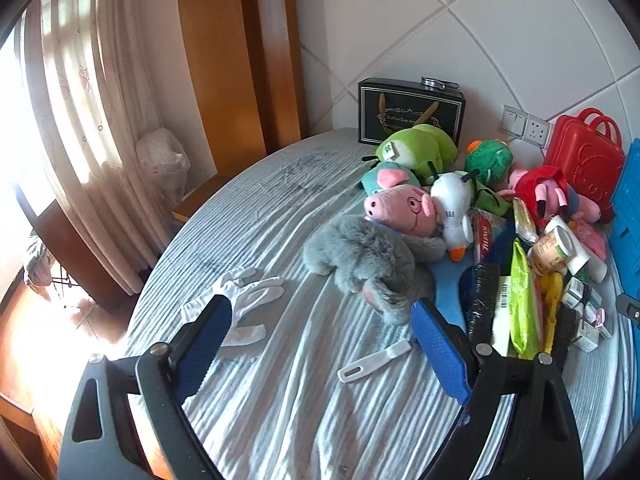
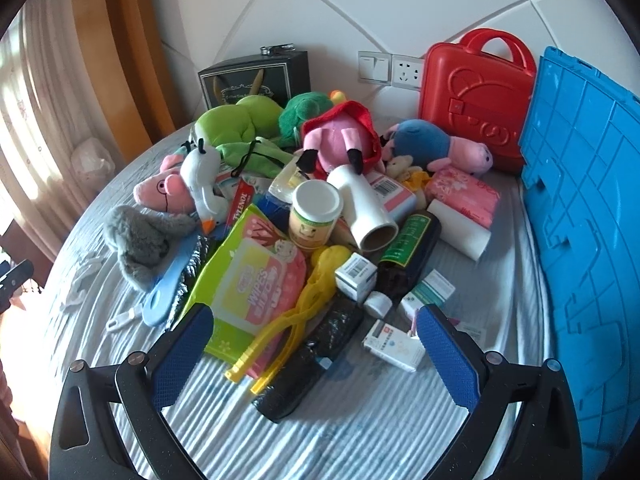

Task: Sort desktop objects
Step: 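Lower the left tool to the grey fluffy plush while the right tool approaches the white penguin plush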

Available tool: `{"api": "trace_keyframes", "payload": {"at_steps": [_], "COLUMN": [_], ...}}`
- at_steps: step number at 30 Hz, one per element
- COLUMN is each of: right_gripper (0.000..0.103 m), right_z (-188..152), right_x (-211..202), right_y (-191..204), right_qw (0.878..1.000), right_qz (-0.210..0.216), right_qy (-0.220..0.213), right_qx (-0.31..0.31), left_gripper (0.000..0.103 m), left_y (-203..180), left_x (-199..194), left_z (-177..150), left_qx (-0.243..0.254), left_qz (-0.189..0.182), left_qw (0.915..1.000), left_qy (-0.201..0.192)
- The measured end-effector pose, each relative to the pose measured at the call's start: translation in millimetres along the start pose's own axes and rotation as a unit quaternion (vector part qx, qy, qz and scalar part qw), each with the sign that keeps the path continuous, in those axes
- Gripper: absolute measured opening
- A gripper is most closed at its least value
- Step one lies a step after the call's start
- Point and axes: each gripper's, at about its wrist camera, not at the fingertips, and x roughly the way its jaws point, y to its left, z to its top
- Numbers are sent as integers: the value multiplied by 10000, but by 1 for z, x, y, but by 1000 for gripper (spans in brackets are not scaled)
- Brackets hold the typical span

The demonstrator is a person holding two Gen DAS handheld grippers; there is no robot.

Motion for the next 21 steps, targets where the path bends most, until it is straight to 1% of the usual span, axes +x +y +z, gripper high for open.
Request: {"api": "trace_keyframes", "payload": {"at_steps": [5, 8, 11, 14, 16, 18, 21], "right_gripper": [103, 103, 103, 103, 103, 103, 103], "right_z": [5, 9, 12, 14, 15, 15, 15], "right_x": [11, 22, 39, 65, 81, 94, 106], "right_y": [29, 50, 78, 114, 137, 157, 183], "right_qw": [9999, 9997, 9986, 9976, 9973, 9964, 9964], "right_qz": [91, 226, 355, 341, 240, 256, 87], "right_qy": [13, -46, 19, 289, 423, 506, 604], "right_qx": [-48, 84, 397, 524, 555, 625, 584], "left_gripper": [92, 92, 92, 92, 92, 92, 92], "left_y": [50, 86, 118, 142, 153, 159, 149], "left_x": [27, 53, 86, 124, 146, 161, 172], "left_z": [2, 3, -1, -9, -13, -12, -4], "left_qx": [-20, 5, 143, 377, 464, 542, 784], "left_qz": [236, 226, 36, -162, -300, -548, -889], "left_qw": [9997, 9995, 9989, 9960, 9933, 9907, 9872], "left_qy": [92, 223, 438, 799, 1017, 1124, 1072]}}
